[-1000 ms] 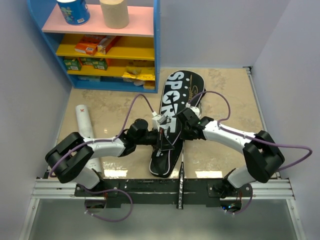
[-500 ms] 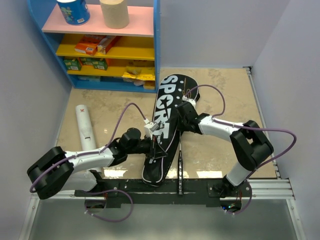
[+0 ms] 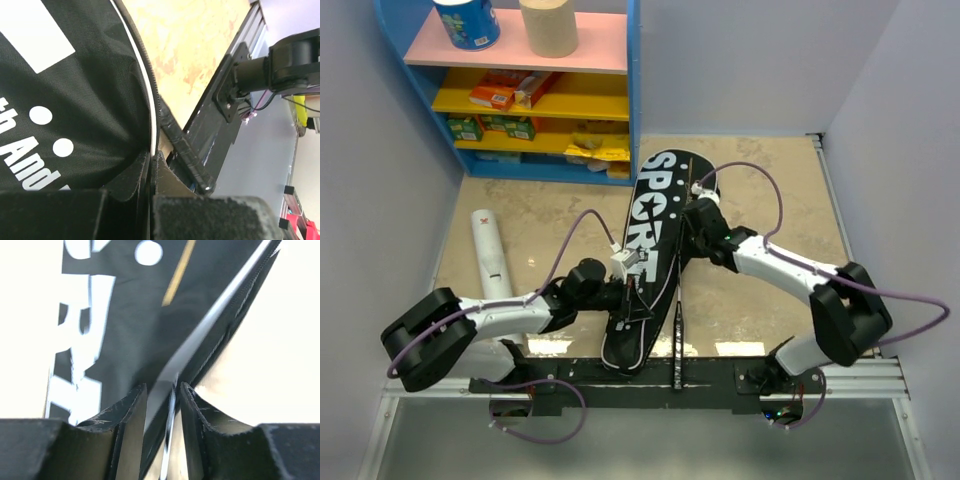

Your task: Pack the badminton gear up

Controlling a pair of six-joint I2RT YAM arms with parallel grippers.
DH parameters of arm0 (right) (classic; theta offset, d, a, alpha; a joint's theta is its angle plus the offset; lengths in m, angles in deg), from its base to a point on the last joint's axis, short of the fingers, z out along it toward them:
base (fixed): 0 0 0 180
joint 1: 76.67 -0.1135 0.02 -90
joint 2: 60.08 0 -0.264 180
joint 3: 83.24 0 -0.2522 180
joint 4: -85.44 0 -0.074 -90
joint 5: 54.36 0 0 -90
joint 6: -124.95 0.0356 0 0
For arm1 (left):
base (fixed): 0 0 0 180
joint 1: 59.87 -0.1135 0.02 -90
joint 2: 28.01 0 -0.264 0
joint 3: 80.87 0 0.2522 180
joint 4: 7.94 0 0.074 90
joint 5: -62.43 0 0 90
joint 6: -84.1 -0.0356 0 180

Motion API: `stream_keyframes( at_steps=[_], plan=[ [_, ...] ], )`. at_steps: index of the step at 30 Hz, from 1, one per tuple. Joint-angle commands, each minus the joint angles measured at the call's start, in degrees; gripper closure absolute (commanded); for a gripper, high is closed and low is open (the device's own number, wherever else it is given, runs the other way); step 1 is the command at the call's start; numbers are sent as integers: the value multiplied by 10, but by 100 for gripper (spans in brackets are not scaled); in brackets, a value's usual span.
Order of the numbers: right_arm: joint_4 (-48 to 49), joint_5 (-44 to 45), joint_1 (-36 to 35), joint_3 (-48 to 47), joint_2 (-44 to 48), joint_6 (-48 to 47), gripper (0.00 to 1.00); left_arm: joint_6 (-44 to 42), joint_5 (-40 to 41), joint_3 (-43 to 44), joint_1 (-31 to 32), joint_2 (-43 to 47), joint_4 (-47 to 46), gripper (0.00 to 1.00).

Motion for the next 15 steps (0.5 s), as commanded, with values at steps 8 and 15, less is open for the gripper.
stream_keyframes(
  at_steps=[8, 15],
  plan=[
    [-109, -73, -43, 150, 188, 33, 57, -16, -42, 62, 7, -56, -51, 100],
    [-120, -90, -80, 232, 276, 79, 54, -13, -47, 77, 7, -77, -64, 100]
  ],
)
